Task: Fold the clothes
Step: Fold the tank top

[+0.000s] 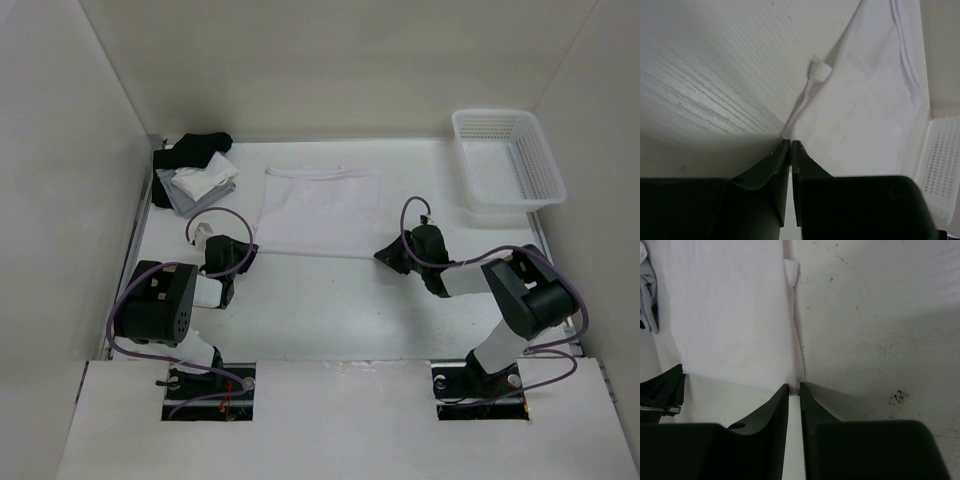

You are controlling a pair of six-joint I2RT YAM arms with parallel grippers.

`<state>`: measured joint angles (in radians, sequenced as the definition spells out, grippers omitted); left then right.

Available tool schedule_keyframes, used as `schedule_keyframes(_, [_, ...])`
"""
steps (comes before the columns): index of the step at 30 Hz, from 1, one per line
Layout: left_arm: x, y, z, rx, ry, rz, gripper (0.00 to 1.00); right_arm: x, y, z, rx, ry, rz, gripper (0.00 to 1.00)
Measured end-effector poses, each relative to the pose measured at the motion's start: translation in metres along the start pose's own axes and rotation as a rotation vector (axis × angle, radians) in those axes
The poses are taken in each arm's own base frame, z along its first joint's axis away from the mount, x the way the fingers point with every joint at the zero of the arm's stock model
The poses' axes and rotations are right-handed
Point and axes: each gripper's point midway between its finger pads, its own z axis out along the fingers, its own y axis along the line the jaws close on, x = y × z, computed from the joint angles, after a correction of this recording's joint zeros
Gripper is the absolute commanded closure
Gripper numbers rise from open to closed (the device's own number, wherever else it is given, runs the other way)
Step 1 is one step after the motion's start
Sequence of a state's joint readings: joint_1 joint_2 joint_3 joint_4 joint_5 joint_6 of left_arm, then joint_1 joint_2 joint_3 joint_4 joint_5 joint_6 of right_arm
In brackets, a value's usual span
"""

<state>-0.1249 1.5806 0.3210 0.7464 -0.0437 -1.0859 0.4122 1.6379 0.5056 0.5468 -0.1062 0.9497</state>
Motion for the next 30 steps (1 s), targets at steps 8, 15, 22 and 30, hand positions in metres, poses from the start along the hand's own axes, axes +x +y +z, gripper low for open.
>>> schedule_keyframes(8, [-0.003, -0.006, -0.008, 0.016, -0.007, 0.003, 0.99, -0.006, 0.000, -0.003, 0.011, -0.028, -0.013, 0.96])
schedule_keyframes(15, [-0.038, -0.087, -0.084, 0.270, -0.113, 0.028, 1.00, -0.038, 0.079, -0.094, -0.185, -0.216, -0.150, 0.96])
schedule_keyframes(22, [-0.100, -0.194, -0.258, 0.654, -0.337, 0.077, 1.00, -0.061, 0.167, -0.256, -0.442, -0.409, -0.264, 0.95])
schedule_keyframes(30, [-0.108, -0.200, -0.294, 0.660, -0.353, 0.099, 0.98, -0.070, 0.199, -0.315, -0.480, -0.435, -0.325, 0.94])
